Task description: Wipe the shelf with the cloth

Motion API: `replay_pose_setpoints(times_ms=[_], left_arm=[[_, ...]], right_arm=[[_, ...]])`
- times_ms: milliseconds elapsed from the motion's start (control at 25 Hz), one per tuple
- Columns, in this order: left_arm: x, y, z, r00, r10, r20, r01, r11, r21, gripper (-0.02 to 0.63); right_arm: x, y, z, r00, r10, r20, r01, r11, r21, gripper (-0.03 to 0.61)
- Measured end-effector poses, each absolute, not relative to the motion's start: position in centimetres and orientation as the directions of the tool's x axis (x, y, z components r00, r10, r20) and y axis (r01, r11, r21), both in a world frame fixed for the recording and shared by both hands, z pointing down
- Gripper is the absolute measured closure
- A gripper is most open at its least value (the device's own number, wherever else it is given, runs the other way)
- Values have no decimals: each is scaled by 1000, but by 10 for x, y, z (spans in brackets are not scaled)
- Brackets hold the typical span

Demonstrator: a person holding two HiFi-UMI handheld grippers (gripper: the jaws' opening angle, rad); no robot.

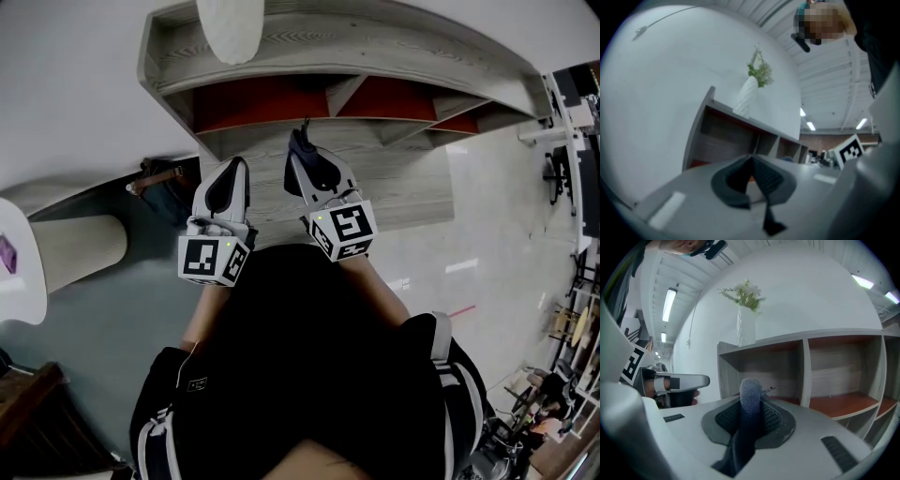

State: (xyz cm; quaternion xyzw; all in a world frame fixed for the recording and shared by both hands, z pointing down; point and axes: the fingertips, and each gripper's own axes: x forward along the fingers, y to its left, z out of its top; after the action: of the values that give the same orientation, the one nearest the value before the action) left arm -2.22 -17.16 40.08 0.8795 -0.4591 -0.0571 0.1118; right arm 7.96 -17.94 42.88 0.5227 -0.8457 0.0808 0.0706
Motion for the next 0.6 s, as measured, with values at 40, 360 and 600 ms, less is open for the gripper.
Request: replay_pose_setpoints(times_ms=[40,360,600], left_arm=[[-23,-172,401,571,-821,2,-796,-552,248,610],[-20,-171,401,571,-821,2,-795,-553,248,611],[-20,-172,402,567,-824,1,-798,-549,249,609]], right_arm=[[81,-180,427,-436,-877,200,-899,434,-57,525],[85,-184,423,-422,-887,188,-906,421,-46,525],[87,-185,423,-423,-887,184,-905,422,-46,525]])
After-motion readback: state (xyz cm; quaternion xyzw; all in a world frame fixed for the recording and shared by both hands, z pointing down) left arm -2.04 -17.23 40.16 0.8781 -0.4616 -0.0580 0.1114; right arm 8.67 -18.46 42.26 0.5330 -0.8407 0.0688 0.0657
